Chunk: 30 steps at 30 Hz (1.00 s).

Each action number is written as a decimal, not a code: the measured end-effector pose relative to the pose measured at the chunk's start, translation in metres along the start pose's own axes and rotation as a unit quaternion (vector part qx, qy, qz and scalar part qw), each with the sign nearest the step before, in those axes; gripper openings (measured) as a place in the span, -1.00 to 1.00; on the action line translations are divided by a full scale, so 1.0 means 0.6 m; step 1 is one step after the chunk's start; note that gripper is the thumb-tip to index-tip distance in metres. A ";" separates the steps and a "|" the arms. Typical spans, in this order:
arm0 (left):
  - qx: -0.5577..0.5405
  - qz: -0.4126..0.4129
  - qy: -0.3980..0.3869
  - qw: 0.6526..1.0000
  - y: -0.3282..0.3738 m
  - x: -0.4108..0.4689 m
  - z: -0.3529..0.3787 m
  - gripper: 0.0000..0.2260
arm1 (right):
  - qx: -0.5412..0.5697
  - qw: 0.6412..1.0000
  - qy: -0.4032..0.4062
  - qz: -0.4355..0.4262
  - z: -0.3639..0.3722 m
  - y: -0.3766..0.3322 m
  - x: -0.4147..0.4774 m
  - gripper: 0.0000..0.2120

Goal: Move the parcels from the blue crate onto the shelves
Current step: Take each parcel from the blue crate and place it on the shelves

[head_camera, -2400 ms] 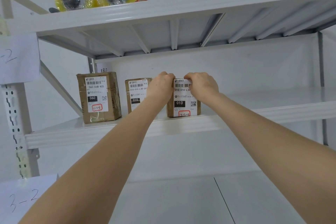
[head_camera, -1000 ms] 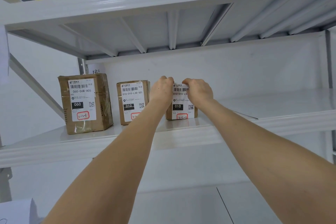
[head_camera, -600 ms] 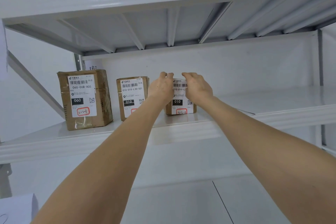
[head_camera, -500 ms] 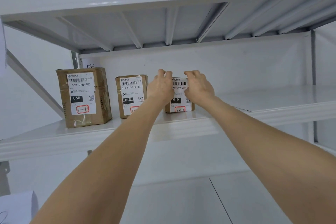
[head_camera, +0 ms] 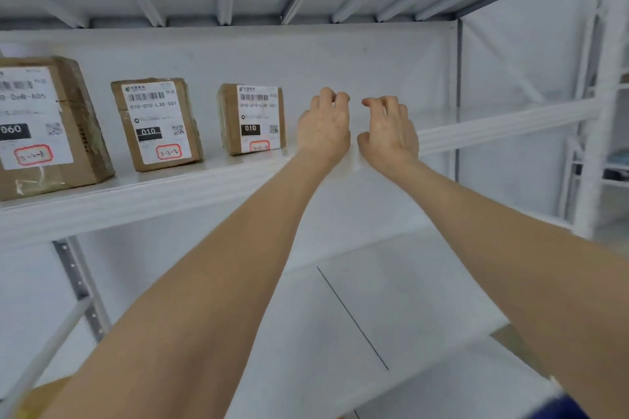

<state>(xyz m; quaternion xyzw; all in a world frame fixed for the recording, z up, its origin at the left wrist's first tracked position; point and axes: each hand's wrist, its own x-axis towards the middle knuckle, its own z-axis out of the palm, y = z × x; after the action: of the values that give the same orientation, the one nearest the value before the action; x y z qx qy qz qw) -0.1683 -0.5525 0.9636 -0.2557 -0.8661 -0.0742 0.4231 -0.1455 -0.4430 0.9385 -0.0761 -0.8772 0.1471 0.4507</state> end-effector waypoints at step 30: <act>-0.105 -0.008 -0.499 0.860 0.672 -0.491 0.539 -0.56 | -0.116 0.869 -0.450 0.170 0.062 0.795 -0.594 -0.46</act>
<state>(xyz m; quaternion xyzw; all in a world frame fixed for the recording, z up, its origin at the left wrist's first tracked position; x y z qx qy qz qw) -0.0386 -0.2068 0.4967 -0.2941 -0.9505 -0.0302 -0.0954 0.0324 -0.0942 0.4885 -0.2013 -0.9692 0.1370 -0.0369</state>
